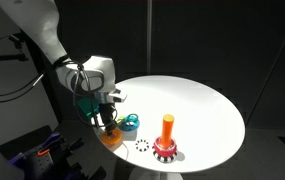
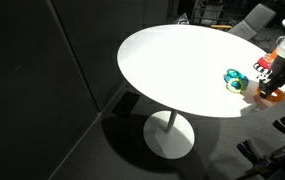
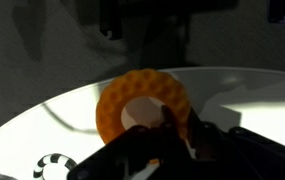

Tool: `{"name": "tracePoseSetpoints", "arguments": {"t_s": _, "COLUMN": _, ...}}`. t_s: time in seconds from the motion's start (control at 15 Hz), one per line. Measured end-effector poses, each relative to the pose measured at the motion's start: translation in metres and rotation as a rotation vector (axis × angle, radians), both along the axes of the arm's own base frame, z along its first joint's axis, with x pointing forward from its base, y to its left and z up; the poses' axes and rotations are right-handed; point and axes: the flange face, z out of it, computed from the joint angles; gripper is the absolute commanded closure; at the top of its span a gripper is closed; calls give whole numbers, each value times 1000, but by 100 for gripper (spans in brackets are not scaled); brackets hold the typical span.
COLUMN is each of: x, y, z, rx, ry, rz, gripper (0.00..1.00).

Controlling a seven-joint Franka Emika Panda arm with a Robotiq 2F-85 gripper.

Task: Pick up the orange ring and put it on the ring holder

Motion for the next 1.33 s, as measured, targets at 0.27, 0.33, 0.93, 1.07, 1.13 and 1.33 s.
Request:
{"name": "tracePoseSetpoints", "arguments": {"t_s": 0.27, "x": 3, "y": -5, "z": 31, "rx": -34, "ry": 9, "rz": -6, "gripper": 94}}
{"name": "tracePoseSetpoints", "arguments": {"t_s": 0.33, "x": 4, "y": -6, "z": 40, "rx": -39, "ry": 7, "rz": -7, "gripper": 94}}
{"name": "tracePoseSetpoints", "arguments": {"t_s": 0.93, "x": 25, "y": -35, "z": 112, "rx": -64, "ry": -34, "rz": -79, "gripper": 94}}
{"name": "tracePoseSetpoints", "arguments": {"t_s": 1.07, "x": 31, "y": -46, "z": 123, "rx": -68, "ry": -48, "rz": -103, "gripper": 94}}
{"name": "tracePoseSetpoints", "arguments": {"t_s": 1.13, "x": 34, "y": -51, "z": 128, "rx": -71, "ry": -53, "rz": -114, "gripper": 94}}
{"name": "tracePoseSetpoints", "arguments": {"t_s": 1.33, "x": 42, "y": -66, "z": 142, "rx": -78, "ry": -67, "rz": -147, "gripper": 94}}
